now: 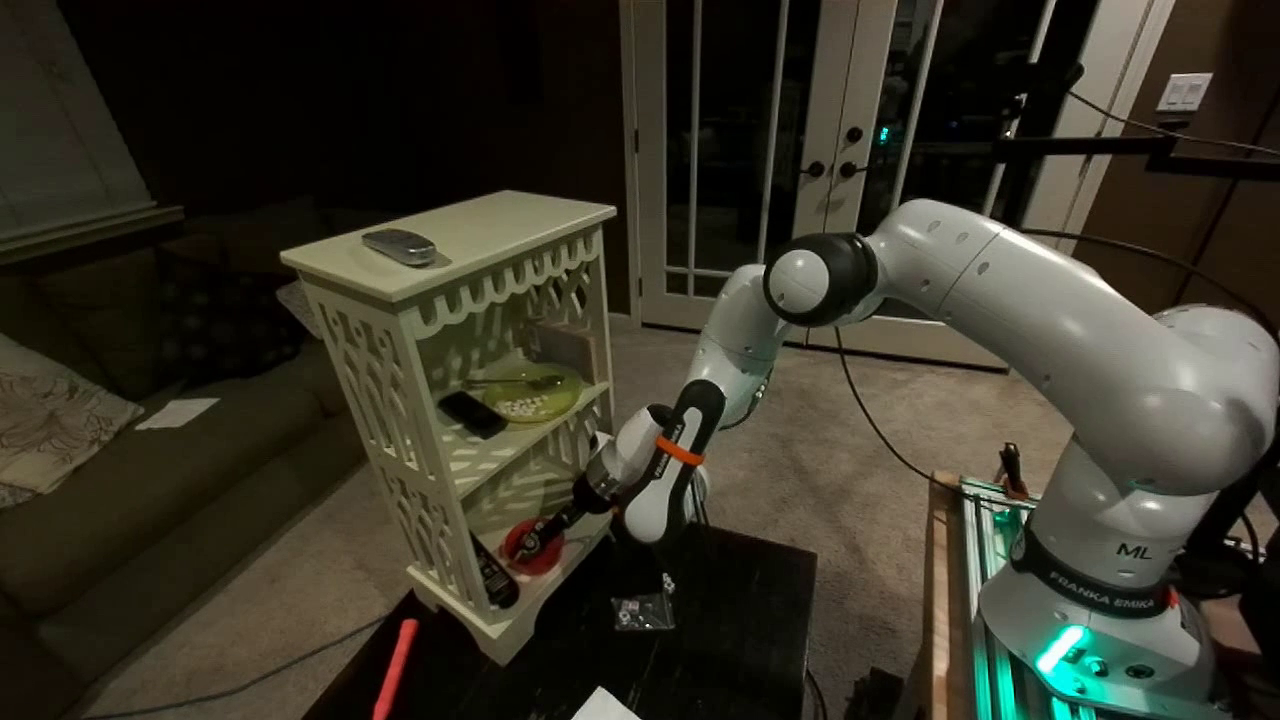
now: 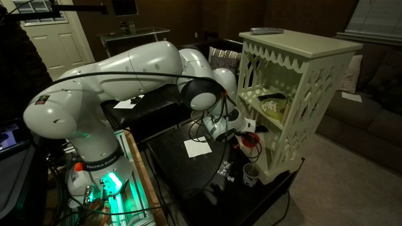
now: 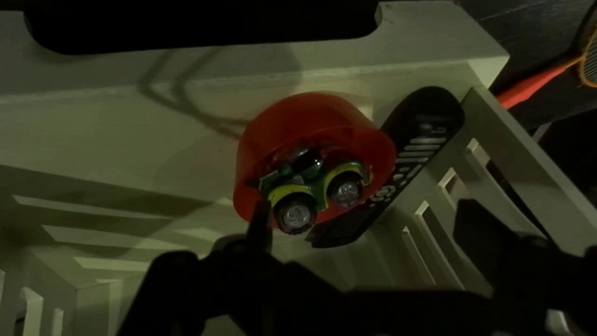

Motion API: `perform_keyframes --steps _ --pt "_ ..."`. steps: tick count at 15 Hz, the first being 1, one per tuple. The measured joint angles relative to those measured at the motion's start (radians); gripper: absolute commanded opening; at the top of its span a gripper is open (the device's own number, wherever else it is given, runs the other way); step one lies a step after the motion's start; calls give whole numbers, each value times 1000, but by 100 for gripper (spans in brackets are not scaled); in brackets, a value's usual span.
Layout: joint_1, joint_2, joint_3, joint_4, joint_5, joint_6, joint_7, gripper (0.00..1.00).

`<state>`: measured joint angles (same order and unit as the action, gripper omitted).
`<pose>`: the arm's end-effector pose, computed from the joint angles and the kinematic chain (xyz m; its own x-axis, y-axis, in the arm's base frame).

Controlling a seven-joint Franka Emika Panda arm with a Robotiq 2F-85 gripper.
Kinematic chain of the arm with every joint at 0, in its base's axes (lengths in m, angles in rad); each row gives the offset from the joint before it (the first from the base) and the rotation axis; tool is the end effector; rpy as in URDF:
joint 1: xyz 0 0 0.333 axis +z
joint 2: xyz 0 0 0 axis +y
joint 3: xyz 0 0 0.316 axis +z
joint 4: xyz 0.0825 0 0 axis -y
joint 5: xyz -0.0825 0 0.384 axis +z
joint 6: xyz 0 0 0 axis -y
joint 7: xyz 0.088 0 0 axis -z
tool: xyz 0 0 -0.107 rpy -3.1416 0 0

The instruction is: Remove the toy car from the bowl

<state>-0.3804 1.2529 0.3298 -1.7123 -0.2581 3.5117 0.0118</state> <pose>0.6247 -0.0238 -0.0185 0.8019 -0.1702 0.5727 -0.0212 -0.9660 -0.2576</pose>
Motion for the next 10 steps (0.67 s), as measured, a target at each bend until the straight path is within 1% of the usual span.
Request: perform_keyframes --steps 2,4,6,8,10 --pt "-22 4 34 7 0 0 25 100" --pt "-74 23 102 21 -1 0 45 100" --pt "-121 43 152 38 -2 0 61 100" --pt "-156 65 174 57 -1 -8 82 100" --pt "-164 69 172 59 -1 -10 81 100"
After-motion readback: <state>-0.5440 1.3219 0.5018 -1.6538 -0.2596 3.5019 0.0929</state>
